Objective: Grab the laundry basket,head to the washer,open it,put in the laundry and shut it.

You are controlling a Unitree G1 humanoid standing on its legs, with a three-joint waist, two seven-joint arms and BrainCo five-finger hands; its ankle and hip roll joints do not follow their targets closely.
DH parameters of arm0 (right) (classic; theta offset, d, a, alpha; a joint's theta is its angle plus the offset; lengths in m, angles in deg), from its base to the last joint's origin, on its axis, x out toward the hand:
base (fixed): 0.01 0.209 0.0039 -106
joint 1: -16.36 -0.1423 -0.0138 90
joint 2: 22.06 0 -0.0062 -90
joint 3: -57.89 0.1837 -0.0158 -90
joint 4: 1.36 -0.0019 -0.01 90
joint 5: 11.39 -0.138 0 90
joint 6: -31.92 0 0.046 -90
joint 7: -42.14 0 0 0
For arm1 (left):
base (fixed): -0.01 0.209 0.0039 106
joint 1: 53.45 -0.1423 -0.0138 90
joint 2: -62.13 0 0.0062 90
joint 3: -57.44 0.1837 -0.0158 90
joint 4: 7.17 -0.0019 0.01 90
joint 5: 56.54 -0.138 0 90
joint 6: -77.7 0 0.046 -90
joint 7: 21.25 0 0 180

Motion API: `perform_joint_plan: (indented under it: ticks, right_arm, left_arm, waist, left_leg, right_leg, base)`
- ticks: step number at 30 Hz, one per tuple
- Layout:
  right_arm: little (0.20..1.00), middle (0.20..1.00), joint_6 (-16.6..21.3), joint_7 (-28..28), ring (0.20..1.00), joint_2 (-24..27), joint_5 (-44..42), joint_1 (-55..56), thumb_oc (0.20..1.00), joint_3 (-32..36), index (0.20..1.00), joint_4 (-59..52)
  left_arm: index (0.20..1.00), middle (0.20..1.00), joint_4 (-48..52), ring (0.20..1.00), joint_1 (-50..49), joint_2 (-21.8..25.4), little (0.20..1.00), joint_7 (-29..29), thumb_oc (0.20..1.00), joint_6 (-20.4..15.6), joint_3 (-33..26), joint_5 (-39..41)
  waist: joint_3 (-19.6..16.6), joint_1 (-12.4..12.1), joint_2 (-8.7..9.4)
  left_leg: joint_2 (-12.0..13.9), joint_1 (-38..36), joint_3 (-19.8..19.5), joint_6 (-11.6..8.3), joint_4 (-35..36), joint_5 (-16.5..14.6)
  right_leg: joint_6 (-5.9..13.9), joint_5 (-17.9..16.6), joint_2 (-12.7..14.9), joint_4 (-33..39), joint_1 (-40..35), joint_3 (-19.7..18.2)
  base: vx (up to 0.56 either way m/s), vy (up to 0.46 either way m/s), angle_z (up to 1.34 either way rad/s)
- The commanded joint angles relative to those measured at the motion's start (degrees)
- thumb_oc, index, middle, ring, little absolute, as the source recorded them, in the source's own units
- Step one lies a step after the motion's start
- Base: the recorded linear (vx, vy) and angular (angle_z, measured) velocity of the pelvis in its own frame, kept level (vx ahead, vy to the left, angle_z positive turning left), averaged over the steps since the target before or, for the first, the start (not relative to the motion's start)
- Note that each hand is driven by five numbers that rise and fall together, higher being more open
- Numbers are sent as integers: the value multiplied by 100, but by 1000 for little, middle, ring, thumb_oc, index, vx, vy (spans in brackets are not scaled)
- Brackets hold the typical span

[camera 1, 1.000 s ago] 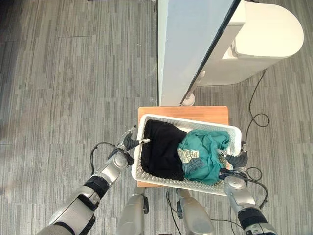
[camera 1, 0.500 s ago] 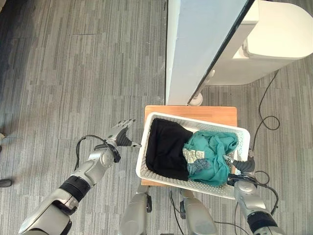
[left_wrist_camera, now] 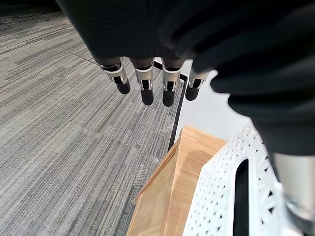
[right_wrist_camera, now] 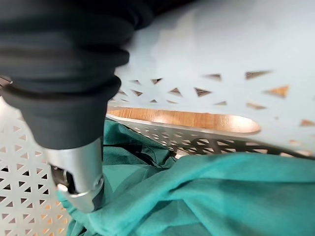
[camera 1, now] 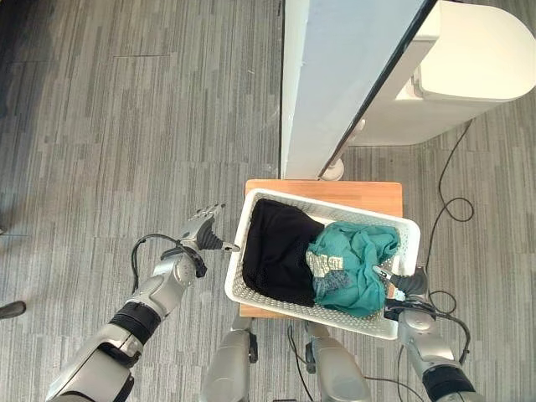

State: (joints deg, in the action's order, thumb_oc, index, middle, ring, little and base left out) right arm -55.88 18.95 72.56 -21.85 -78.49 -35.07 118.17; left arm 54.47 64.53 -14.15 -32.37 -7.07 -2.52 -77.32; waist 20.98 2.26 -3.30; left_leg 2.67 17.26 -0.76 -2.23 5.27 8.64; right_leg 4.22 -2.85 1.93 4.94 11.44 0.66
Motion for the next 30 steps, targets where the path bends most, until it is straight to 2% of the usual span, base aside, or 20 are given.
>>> perform_joint_plan:
  ticks: [1, 15, 29, 30]
  right_arm:
    - [1000, 1000, 102, 216, 1000, -195, 18, 212, 1000, -245, 1000, -550]
    - [1000, 1000, 179, 233, 1000, -85, 53, 173, 1000, -500, 1000, -602]
    - [1000, 1000, 58, 446, 1000, 1, 284, 53, 1000, -899, 1000, -846]
    - [1000, 1000, 42, 453, 1000, 9, 300, 45, 1000, -909, 1000, -824]
  left_arm:
    - [1000, 1000, -698, 1000, 490, -263, 1000, -277, 1000, 27, -5, -50]
    - [1000, 1000, -1704, 1000, 1301, -820, 1000, -396, 1000, 70, 563, -218]
    - [1000, 1000, -2430, 1000, 1406, -1056, 1000, -437, 1000, 62, 635, -187]
    - [931, 931, -2452, 931, 1406, -1060, 931, -429, 931, 63, 638, -176]
  waist:
    - [-68, -128, 270]
    - [-82, 13, 357]
    - [-63, -3, 419]
    - [-63, -6, 425]
  left_leg:
    - [-230, -229, -201, 358, -27, -657]
    - [-179, -185, -177, 345, -27, -659]
    - [-150, -167, -182, 331, -43, -634]
    - [-150, -167, -184, 330, -43, -632]
  right_leg:
    - [80, -180, 226, -89, 412, 385]
    - [71, -171, 189, -108, 495, 337]
    - [44, -169, 165, -125, 528, 340]
    - [45, -169, 165, -125, 526, 350]
  base:
    - [0, 0, 0]
    - [0, -1, 0]
    - [-3, -6, -3]
    - [0, 0, 0]
